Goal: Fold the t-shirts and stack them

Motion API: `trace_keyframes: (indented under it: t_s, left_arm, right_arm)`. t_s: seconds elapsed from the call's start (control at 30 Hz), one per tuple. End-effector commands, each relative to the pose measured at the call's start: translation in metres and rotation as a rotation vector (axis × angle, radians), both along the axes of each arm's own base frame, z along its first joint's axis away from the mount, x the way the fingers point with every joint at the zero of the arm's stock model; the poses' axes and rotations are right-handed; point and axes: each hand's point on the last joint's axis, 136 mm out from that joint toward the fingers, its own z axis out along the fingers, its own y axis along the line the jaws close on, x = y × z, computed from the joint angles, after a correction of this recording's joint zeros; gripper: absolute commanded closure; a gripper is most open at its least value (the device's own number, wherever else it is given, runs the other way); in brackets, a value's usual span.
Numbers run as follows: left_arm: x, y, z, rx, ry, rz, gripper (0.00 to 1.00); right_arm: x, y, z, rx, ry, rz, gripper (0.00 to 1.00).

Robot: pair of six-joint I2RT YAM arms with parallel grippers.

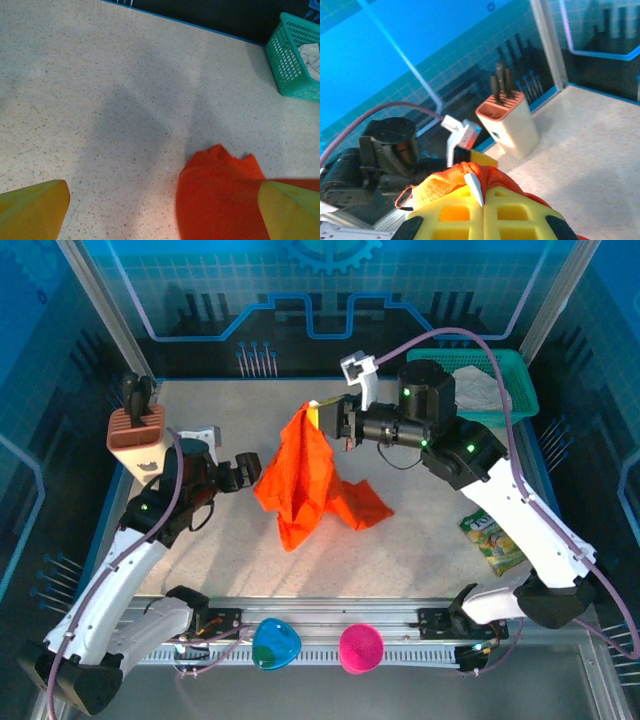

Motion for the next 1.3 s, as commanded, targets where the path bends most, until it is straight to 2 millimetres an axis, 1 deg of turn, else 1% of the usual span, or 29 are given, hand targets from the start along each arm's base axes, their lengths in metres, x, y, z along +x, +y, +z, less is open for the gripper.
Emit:
trace_keyframes:
  t_s: [0.0, 0.1, 0.13, 0.2, 0.27, 0.3, 0.37, 0.43, 0.47, 0.53, 0.57, 0.63, 0.67, 0.7, 0.77, 0.83, 0.9, 1.0, 1.1, 1.13, 1.17, 1.2, 1.27]
  left_arm:
    - [-0.005, 0.008, 0.017, 0.027, -0.022, 0.028, 0.02]
    - [-0.006, 0.009, 0.021, 0.033, -0.023, 0.027, 0.02]
    - [-0.006, 0.009, 0.021, 0.033, -0.020, 0.028, 0.02]
    - [-0.005, 0.008, 0.019, 0.030, -0.009, 0.025, 0.02]
    - [-0.003, 0.004, 0.013, 0.019, 0.011, 0.019, 0.02]
    - [-0.001, 0.003, 0.010, 0.013, 0.023, 0.017, 0.02]
    - [0.002, -0.004, 0.000, -0.007, 0.052, 0.005, 0.03]
    - [0.004, -0.012, -0.009, -0.026, 0.080, -0.011, 0.03]
    - [0.005, -0.017, -0.015, -0.035, 0.095, -0.021, 0.04]
    - [0.008, -0.026, -0.026, -0.037, 0.122, -0.038, 0.04]
    - [0.009, -0.031, -0.034, -0.034, 0.140, -0.047, 0.04]
    - [0.012, -0.041, -0.048, -0.030, 0.177, -0.062, 0.04]
    - [0.014, -0.047, -0.057, -0.028, 0.199, -0.071, 0.04]
    - [0.015, -0.053, -0.064, -0.028, 0.217, -0.079, 0.04]
    - [0.020, -0.065, -0.080, -0.029, 0.255, -0.099, 0.04]
    - [0.027, -0.079, -0.097, -0.030, 0.292, -0.117, 0.04]
    - [0.038, -0.090, -0.110, -0.029, 0.313, -0.126, 0.06]
    - [0.062, -0.102, -0.128, -0.019, 0.329, -0.114, 0.10]
    - [0.092, -0.113, -0.142, -0.001, 0.333, -0.097, 0.13]
    - [0.102, -0.121, -0.148, -0.001, 0.338, -0.107, 0.15]
    - [0.110, -0.128, -0.155, -0.001, 0.348, -0.120, 0.17]
    - [0.119, -0.137, -0.161, -0.010, 0.358, -0.140, 0.19]
    - [0.132, -0.154, -0.172, -0.034, 0.379, -0.182, 0.25]
  right_arm:
    - [0.007, -0.012, -0.002, 0.000, 0.014, -0.101, 1.00]
    - [0.027, -0.056, -0.038, -0.109, 0.053, -0.326, 1.00]
    - [0.034, -0.076, -0.054, -0.140, 0.087, -0.409, 1.00]
    - [0.046, -0.118, -0.090, -0.177, 0.168, -0.549, 1.00]
    - [0.054, -0.165, -0.137, -0.202, 0.278, -0.698, 1.00]
    - [0.056, -0.185, -0.161, -0.212, 0.329, -0.754, 1.00]
    - [0.054, -0.230, -0.217, -0.245, 0.441, -0.883, 1.00]
    - [0.048, -0.266, -0.266, -0.287, 0.531, -0.985, 1.00]
    - [0.040, -0.284, -0.299, -0.327, 0.595, -1.029, 1.00]
    - [0.029, -0.308, -0.344, -0.375, 0.690, -1.079, 1.00]
    - [0.024, -0.318, -0.362, -0.390, 0.732, -1.096, 1.00]
    - [0.016, -0.331, -0.387, -0.414, 0.796, -1.106, 1.00]
    - [0.015, -0.334, -0.393, -0.423, 0.814, -1.103, 1.00]
    - [0.014, -0.336, -0.396, -0.435, 0.820, -1.098, 0.95]
    - [0.017, -0.333, -0.395, -0.444, 0.816, -1.067, 0.75]
    - [0.022, -0.326, -0.383, -0.429, 0.790, -1.020, 0.55]
    - [0.024, -0.319, -0.369, -0.434, 0.754, -0.981, 0.44]
    - [0.022, -0.309, -0.347, -0.493, 0.694, -0.941, 0.32]
    - [0.015, -0.293, -0.329, -0.561, 0.630, -0.886, 0.22]
    - [0.012, -0.286, -0.325, -0.585, 0.612, -0.863, 0.18]
    - [0.010, -0.279, -0.321, -0.598, 0.597, -0.840, 0.09]
    - [0.007, -0.269, -0.318, -0.607, 0.584, -0.806, 0.06]
    - [0.004, -0.251, -0.316, -0.609, 0.564, -0.746, 0.05]
